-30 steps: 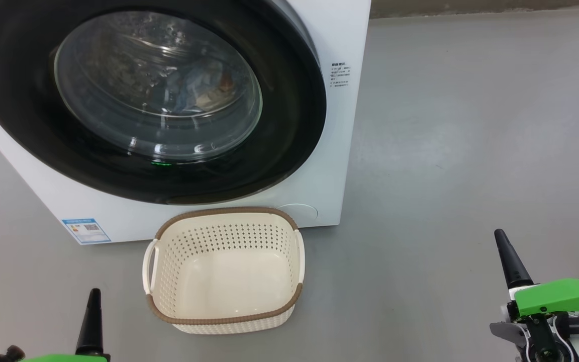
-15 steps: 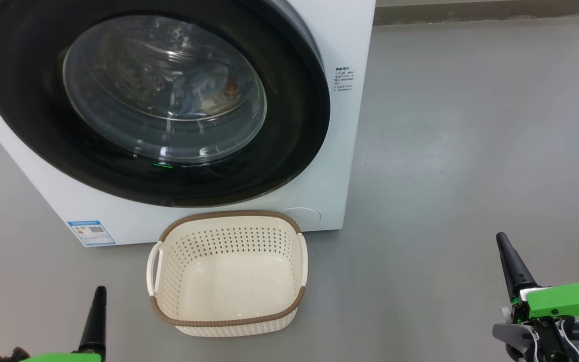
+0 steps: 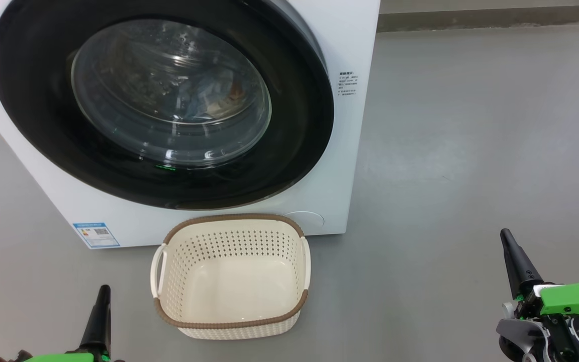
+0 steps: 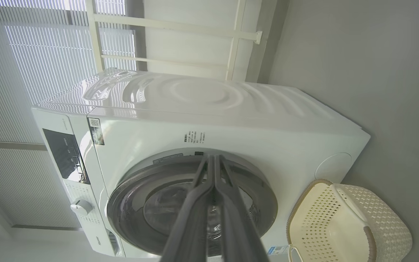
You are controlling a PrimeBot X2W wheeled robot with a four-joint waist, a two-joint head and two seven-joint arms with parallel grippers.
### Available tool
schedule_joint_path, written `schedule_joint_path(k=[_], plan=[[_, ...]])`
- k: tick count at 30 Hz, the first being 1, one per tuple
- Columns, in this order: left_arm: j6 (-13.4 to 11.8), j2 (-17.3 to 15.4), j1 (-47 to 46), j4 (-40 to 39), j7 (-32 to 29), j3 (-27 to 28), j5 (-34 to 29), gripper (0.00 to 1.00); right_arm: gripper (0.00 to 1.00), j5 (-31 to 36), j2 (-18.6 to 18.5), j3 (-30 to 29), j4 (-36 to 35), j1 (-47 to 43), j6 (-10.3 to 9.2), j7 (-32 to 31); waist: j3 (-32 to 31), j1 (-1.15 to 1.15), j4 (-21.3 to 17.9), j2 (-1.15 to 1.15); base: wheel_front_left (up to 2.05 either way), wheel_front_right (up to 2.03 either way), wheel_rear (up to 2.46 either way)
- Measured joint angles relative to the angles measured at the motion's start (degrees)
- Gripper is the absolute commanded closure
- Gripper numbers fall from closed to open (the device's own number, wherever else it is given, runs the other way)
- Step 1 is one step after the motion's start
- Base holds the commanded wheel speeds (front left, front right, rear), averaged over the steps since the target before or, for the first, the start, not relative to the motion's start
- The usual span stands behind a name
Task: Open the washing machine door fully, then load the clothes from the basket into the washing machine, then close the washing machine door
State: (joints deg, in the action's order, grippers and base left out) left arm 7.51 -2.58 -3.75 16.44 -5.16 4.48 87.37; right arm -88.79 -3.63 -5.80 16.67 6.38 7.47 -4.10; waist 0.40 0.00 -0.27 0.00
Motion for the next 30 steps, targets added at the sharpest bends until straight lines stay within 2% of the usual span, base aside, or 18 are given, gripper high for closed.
schedule_joint_path(k=[8,30], plan=[[0.0,0.1,-0.2,-0.3,-1.0,0.2,4.2,1.0,1.0,-3.9,0.3,-0.5,-0.5,0.0,-0.07,-1.4,-0.4,0.0,0.3,0.0,0.0,0.0,0.0],[0.0,0.2,-0.8,-0.3,-1.0,0.2,4.3,1.0,1.0,-3.9,0.3,-0.7,-0.6,-0.2,-0.07,-1.4,-0.4,0.0,0.3,0.0,0.0,0.0,0.0]])
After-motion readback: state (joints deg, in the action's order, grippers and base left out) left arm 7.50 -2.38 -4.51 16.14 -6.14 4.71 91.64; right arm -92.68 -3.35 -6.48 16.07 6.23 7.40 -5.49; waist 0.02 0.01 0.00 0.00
